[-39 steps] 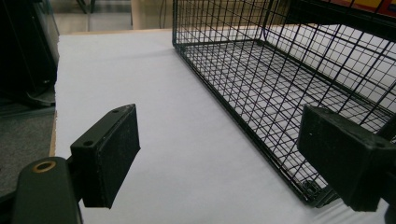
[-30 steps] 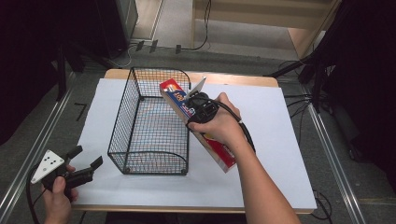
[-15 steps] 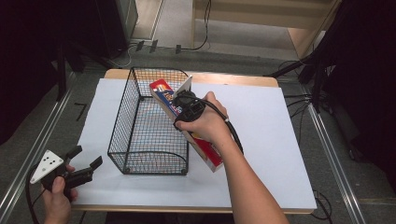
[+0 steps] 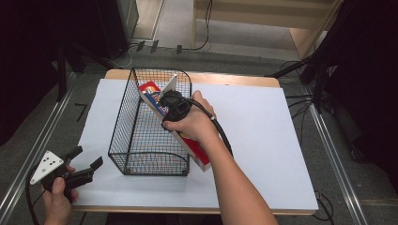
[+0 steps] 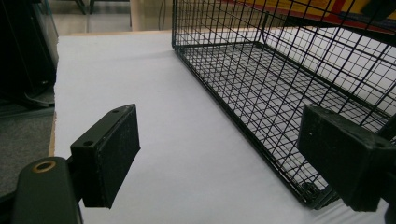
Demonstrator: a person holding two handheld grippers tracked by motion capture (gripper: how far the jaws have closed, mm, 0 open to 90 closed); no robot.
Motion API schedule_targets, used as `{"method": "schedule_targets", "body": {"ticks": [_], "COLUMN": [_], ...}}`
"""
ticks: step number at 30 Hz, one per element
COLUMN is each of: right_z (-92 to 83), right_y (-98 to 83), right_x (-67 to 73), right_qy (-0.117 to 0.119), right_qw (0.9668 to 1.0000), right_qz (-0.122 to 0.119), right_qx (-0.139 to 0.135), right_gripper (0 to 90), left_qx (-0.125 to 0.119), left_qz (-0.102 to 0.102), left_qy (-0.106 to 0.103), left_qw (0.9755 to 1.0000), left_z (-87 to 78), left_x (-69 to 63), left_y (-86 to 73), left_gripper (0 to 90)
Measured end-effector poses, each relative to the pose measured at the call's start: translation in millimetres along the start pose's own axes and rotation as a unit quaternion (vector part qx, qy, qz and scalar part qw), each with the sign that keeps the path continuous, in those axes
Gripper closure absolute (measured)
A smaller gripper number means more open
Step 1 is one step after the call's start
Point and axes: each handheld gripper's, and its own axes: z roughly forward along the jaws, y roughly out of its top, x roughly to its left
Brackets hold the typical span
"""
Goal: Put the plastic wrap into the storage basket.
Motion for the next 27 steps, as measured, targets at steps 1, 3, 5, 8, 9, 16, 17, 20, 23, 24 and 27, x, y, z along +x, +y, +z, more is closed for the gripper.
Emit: {"method": "schedule_targets", "body": {"ticks": [1, 3, 5, 8, 9, 16, 17, 20, 23, 24, 27], "right_z": [0.4, 1.3, 3.0, 4.9, 5.2, 7.2, 7.5, 8.4, 9.5, 9.8, 11.4], "right_y": [1.0, 3.1, 5.5, 6.7, 6.9, 7.1, 7.3, 7.8, 8.9, 8.9, 10.6], "right_x": [0.7, 3.1, 5.4, 7.4, 7.9, 10.5, 10.8, 11.2, 12.2, 12.1, 13.2], "right_qy": [0.001, -0.001, 0.0, -0.003, -0.003, -0.002, -0.003, -0.007, -0.008, -0.007, 0.004], "right_qw": [1.0, 1.0, 1.0, 1.0, 0.9999, 0.9999, 0.9999, 0.9998, 0.9998, 0.9999, 0.9997], "right_qz": [-0.003, -0.004, -0.006, -0.007, -0.007, -0.009, -0.01, -0.011, -0.008, -0.008, 0.002], "right_qx": [0.001, 0.002, 0.003, 0.006, 0.007, 0.013, 0.013, 0.013, 0.013, 0.012, 0.025], "right_gripper": [42.2, 42.1, 41.9, 41.5, 41.4, 40.4, 40.4, 40.1, 39.4, 39.2, 38.4], "left_qx": [0.0, -0.001, 0.0, -0.001, -0.001, 0.003, 0.003, 0.003, 0.001, 0.001, 0.0], "left_qz": [0.0, 0.0, -0.001, 0.0, 0.0, 0.001, 0.001, 0.001, 0.0, 0.001, -0.001], "left_qy": [-0.001, -0.001, 0.0, 0.0, 0.0, 0.001, 0.001, 0.001, 0.0, 0.0, 0.001], "left_qw": [1.0, 1.0, 1.0, 1.0, 1.0, 1.0, 1.0, 1.0, 1.0, 1.0, 1.0], "left_z": [0.0, 0.2, 0.1, 0.0, 0.1, 0.4, 0.5, 0.5, 0.6, 0.4, 0.3], "left_x": [0.2, 0.4, 0.5, 1.0, 1.0, 0.3, 0.3, 0.4, 0.7, 0.9, 1.3], "left_y": [-0.1, -0.1, -0.2, -0.2, -0.3, -0.2, -0.2, -0.2, -0.4, -0.4, -0.5], "left_gripper": [13.3, 13.3, 13.3, 13.3, 13.3, 13.3, 13.3, 13.3, 13.3, 13.3, 13.3]}}
